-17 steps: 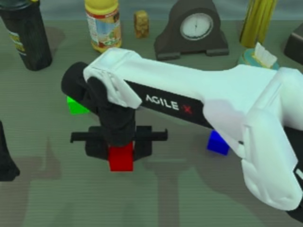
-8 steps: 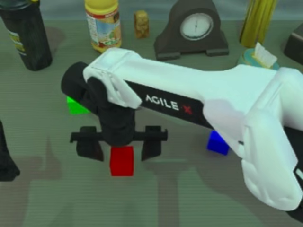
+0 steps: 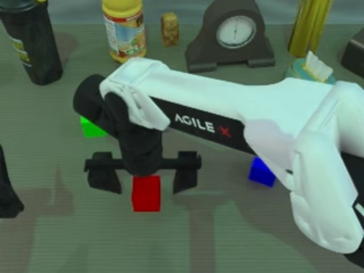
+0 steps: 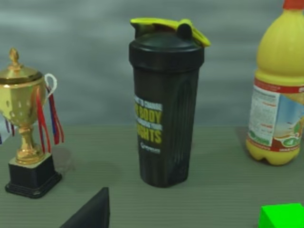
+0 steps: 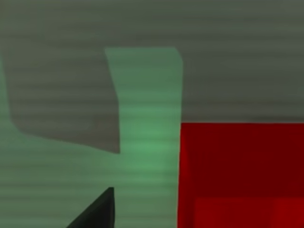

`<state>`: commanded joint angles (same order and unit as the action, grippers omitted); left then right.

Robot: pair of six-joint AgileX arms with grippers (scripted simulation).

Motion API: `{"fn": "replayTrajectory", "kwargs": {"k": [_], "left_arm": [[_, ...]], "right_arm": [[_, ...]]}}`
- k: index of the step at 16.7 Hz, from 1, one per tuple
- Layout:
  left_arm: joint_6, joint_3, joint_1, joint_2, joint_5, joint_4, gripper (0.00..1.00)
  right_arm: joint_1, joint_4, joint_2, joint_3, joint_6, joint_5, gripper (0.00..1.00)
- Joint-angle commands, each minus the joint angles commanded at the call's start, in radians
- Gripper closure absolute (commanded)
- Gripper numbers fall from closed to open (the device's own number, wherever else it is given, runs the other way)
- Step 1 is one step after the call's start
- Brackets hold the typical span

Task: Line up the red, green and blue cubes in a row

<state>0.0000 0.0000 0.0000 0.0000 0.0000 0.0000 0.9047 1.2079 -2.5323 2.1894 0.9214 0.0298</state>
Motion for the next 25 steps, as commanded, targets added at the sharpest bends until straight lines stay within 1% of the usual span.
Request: {"fn": "replayTrajectory", "kwargs": {"k": [2,8,10,15,17,20,22,25], "left_arm": [[0.000,0.000,0.000,0.000,0.000,0.000,0.00],[0.000,0.000,0.000,0.000,0.000,0.000,0.00],[0.000,0.000,0.000,0.000,0.000,0.000,0.00],[-0.002,0.008,-0.002,0.008,0.001,-0.006,0.00],[-0.011,0.051,-0.009,0.051,0.003,-0.035,0.00],[-0.037,0.185,-0.026,0.183,0.005,-0.120,0.00],[-0.061,0.317,-0.040,0.317,0.005,-0.200,0.00],[-0.102,0.557,-0.064,0.579,0.004,-0.348,0.00]], "right_arm": [[0.002,0.038,-0.004,0.038,0.003,0.000,0.00],[0.010,0.255,-0.010,0.262,0.004,0.000,0.00],[0.012,0.280,-0.007,0.288,0.002,0.000,0.00],[0.002,0.272,0.003,0.277,-0.003,0.003,0.00],[-0.018,0.245,0.052,0.233,-0.029,0.019,0.00],[-0.076,0.162,0.202,0.100,-0.099,0.058,0.00],[-0.132,0.084,0.352,-0.029,-0.161,0.086,0.00],[-0.234,-0.060,0.644,-0.278,-0.271,0.122,0.00]]}}
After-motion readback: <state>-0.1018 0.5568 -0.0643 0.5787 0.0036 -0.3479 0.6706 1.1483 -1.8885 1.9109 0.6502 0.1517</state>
